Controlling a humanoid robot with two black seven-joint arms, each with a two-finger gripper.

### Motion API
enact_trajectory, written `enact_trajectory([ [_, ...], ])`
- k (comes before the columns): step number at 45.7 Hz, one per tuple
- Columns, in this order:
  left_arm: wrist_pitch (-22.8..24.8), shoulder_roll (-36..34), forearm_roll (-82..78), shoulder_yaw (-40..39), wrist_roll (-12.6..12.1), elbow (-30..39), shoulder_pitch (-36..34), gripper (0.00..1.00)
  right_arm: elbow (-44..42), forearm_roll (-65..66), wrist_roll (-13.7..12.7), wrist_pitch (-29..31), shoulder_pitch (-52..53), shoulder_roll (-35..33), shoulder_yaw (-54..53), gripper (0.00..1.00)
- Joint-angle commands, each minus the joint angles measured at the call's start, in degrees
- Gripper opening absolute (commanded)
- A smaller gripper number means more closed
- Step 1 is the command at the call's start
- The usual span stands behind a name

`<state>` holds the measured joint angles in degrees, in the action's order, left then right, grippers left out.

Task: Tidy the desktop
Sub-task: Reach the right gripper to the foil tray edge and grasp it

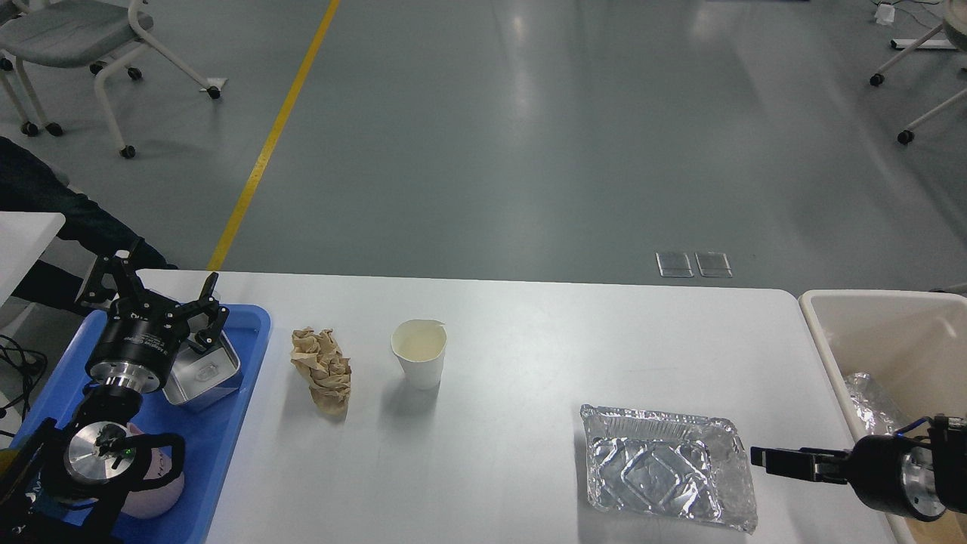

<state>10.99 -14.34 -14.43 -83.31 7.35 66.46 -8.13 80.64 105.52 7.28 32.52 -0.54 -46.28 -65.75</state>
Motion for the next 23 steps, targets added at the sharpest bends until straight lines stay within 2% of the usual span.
enact_trajectory([
  [1, -0.44, 0.02, 0.01, -0.01, -0.06, -0.01, -0.22, 0.96, -2.49, -0.23, 0.19, 0.0, 0.63, 1.63, 0.44, 1.0],
  [15, -0.44, 0.11, 0.19, 0.52, 0.03, -0.01, -0.57, 0.96, -4.96, -0.4, 0.54, 0.0, 2.3, 4.88, 0.62, 1.0],
  [23, -0.44, -0.07, 0.19, 2.37, 0.03, -0.01, -0.66, 0.96, -7.95, -0.4, 0.36, -0.09, 3.79, 6.46, 5.01, 1.0],
])
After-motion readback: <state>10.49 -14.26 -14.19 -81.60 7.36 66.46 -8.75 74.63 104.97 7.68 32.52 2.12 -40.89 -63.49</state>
